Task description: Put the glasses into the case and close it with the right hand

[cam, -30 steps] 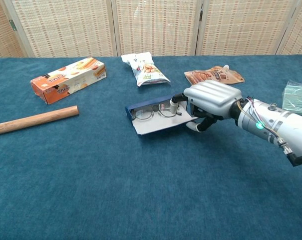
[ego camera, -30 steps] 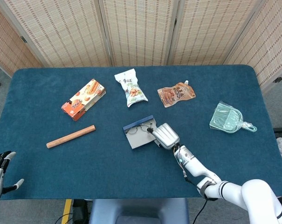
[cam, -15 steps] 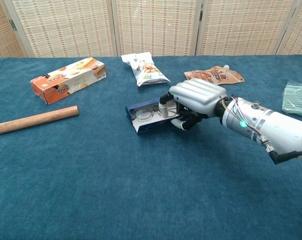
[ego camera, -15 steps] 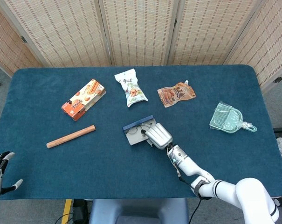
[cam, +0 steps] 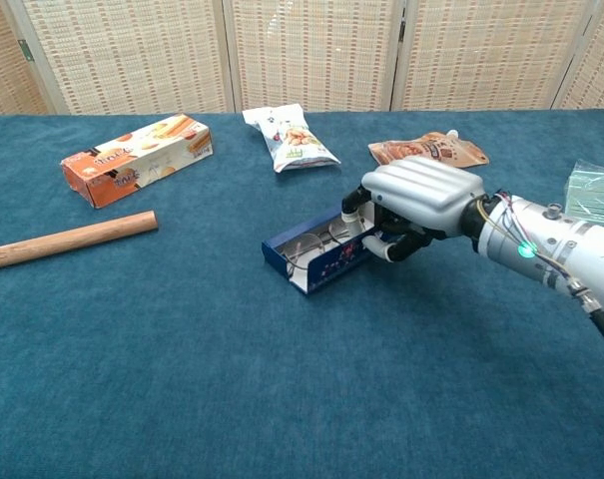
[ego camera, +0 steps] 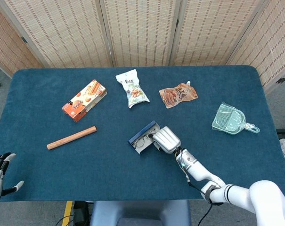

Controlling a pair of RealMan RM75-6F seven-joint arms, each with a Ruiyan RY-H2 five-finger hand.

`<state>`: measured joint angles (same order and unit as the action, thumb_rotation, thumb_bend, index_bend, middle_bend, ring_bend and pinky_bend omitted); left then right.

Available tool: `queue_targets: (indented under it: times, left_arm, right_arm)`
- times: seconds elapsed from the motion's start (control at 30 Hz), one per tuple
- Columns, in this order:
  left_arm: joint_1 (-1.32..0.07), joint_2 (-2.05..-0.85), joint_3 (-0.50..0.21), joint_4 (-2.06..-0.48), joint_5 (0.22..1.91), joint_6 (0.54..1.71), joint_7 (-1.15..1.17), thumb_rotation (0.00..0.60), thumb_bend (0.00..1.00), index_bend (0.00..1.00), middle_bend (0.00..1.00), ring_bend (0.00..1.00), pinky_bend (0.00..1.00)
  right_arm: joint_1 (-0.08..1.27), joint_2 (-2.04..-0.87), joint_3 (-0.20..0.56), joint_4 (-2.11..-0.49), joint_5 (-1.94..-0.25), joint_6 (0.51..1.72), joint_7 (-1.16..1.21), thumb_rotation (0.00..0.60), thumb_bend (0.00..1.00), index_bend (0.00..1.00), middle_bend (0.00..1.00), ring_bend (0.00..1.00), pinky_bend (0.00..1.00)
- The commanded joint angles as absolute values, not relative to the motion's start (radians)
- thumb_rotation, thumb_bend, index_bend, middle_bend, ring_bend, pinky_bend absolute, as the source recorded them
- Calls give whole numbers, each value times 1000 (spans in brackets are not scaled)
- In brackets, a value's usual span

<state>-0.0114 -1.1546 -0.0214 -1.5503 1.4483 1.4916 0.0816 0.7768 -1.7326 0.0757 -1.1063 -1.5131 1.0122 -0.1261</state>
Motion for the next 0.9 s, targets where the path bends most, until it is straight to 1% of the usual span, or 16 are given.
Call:
queue_targets:
  times: [0.03,0.17,0.3,0.5,0.83,0.87,0.9]
  left_arm:
    - [-13,-1155,-20,-1554,1456,1493,81,600,187,192,159,147,238]
    - [-18,-1154,-19,-1561,1460,1488,81,600,187,192,156,147,238]
    - [-29,-1155,-20,-1569,1464,1475,86,600,187,192,153,147,238]
    - [-35,-1155,-21,-1571,1459,1464,87,600,187,192,153,147,238]
    - [-18,-1143,-10,-1568,1446,1468,67,600,187,192,152,147,238]
    - [-17,-1142,-10,-1568,1445,1470,65,600,187,192,152,147,238]
    - [-15,-1141,-9,-1567,1444,1471,63,600,187,192,152,147,238]
  right_arm:
    - [738,-1651,44,-1212,-1516,1029,-178,600,564,690,1000,1000,1000]
    - [718,-1576,23,-1313,-1510,1020,-234,600,563,691,1000,1000,1000]
    - [721,-1545,39,-1376,-1504,1020,-273,600,559,690,1000,1000,1000]
    - [765,-1585,83,-1349,-1468,962,-316,600,559,690,1000,1000,1000]
    - [826,-1668,115,-1259,-1433,890,-348,600,559,687,1000,1000,1000]
    - [830,-1673,117,-1254,-1431,886,-351,600,559,663,1000,1000,1000]
    - [835,-1678,119,-1248,-1429,882,-355,600,558,619,1000,1000,1000]
